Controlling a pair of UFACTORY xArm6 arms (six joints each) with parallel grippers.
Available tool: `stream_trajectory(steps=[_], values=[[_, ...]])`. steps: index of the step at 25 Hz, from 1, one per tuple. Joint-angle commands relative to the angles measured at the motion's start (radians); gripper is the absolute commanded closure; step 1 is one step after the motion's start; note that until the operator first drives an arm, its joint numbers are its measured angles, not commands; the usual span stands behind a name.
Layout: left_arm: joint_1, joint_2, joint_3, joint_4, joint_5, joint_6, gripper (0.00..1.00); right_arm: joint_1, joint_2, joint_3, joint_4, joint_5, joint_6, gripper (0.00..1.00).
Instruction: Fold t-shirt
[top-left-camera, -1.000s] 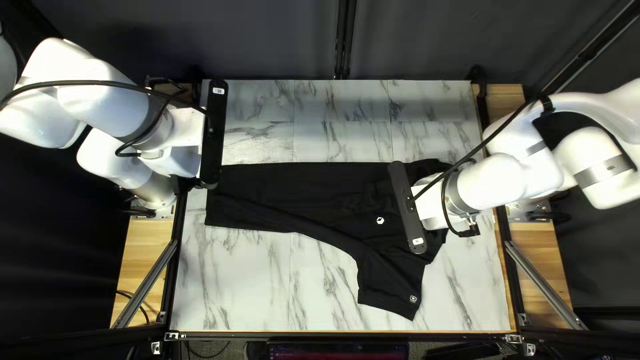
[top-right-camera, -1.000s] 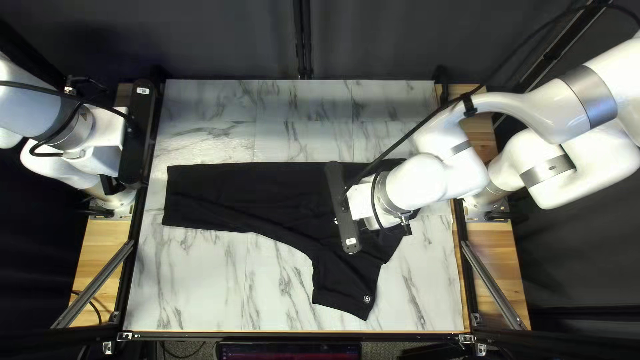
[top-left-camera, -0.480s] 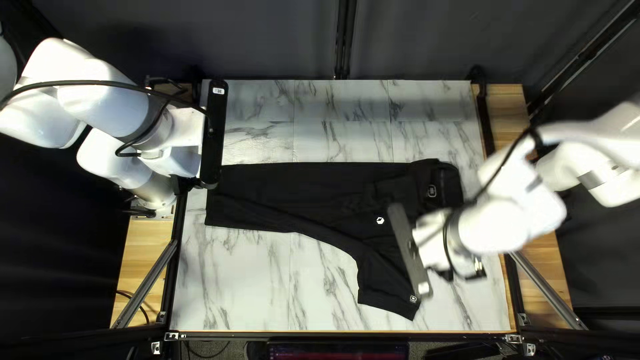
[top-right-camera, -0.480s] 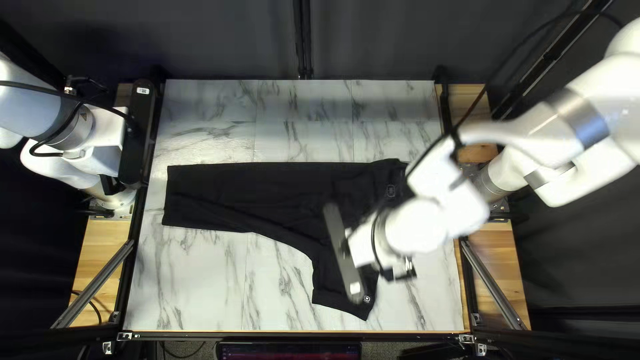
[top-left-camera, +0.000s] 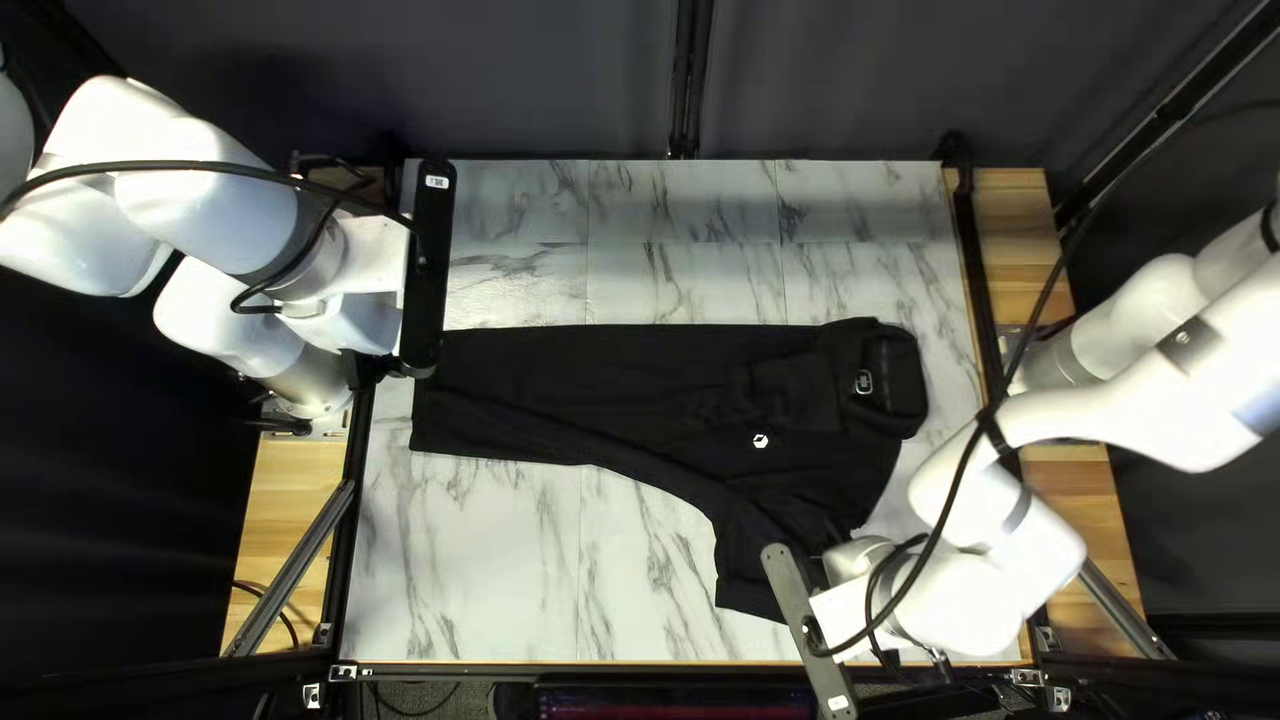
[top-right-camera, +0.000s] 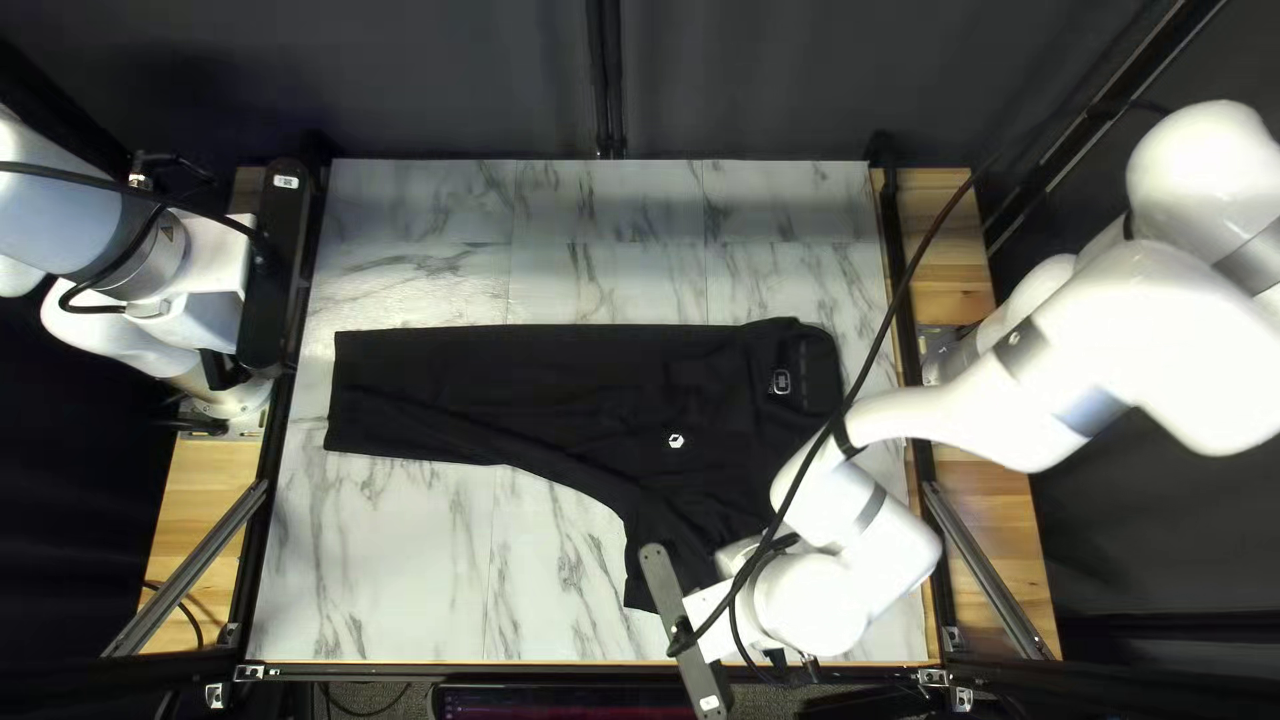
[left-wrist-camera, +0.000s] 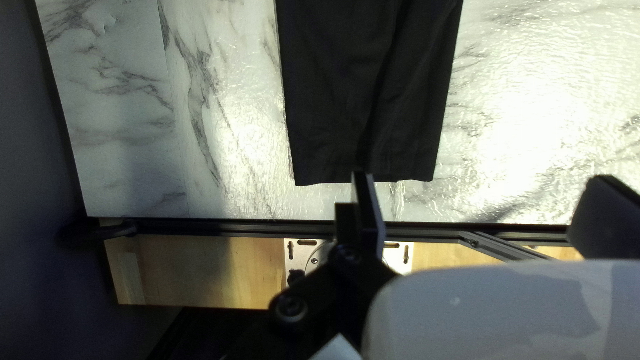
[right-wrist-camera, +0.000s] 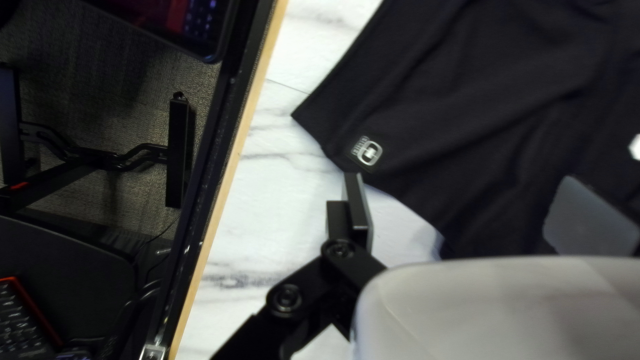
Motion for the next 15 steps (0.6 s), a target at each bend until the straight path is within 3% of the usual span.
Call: stream_trajectory(steps=[1,8,15], values=[[0.000,0.000,0.000,0.000,0.000,0.000,0.00,-0.018,-0.062,0.086,0.001,-0.024,-0.009,0.00],[0.000,0.000,0.000,0.000,0.000,0.000,0.00,-0.040,-0.136,0.187,-0.004,-0.034,0.014,0.00],[0.000,0.000,0.000,0.000,0.000,0.000,0.00,-0.073,-0.156,0.276,0.005,-0.103,0.017,0.00]])
